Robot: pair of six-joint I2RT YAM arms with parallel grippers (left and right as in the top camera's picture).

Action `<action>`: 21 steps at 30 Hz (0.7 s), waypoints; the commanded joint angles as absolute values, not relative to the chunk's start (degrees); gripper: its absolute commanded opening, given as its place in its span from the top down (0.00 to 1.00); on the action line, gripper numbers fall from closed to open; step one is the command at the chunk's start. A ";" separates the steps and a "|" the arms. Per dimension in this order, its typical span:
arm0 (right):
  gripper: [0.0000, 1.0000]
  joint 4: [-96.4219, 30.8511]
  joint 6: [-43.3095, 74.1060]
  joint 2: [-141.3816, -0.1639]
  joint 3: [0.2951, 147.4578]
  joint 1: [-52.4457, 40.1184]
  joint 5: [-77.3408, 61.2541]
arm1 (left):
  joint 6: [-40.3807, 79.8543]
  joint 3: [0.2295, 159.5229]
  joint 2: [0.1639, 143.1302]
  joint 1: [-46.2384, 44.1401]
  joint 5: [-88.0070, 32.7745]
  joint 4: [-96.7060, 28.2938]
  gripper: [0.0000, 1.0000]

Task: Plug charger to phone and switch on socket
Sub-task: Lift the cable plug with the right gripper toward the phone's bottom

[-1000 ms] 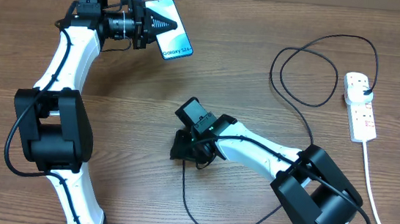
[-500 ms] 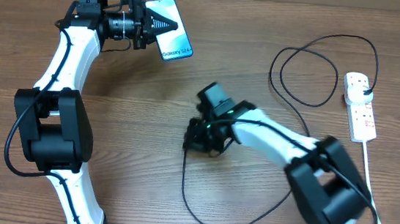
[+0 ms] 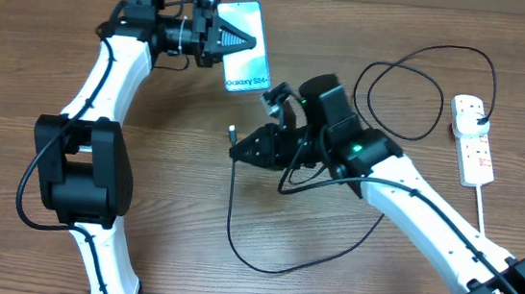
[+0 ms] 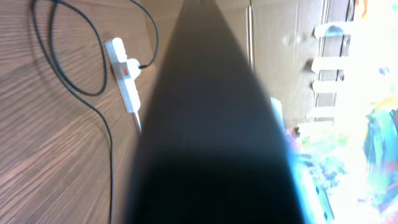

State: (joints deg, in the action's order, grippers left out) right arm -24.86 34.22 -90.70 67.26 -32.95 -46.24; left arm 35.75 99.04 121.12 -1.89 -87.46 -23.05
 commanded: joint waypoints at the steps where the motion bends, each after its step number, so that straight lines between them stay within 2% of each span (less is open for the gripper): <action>1: 0.96 -24.32 30.94 -90.76 67.57 -29.91 -52.18 | 34.04 99.79 121.08 -2.92 -90.65 -22.44 0.96; 9: 0.96 -23.53 29.89 -90.76 67.57 -24.18 -55.86 | 34.09 99.79 121.08 -3.40 -90.63 -22.44 0.96; 21: 0.96 -20.88 30.15 -90.76 67.57 -23.59 -56.55 | 34.30 99.79 121.08 -4.71 -90.63 -22.46 0.96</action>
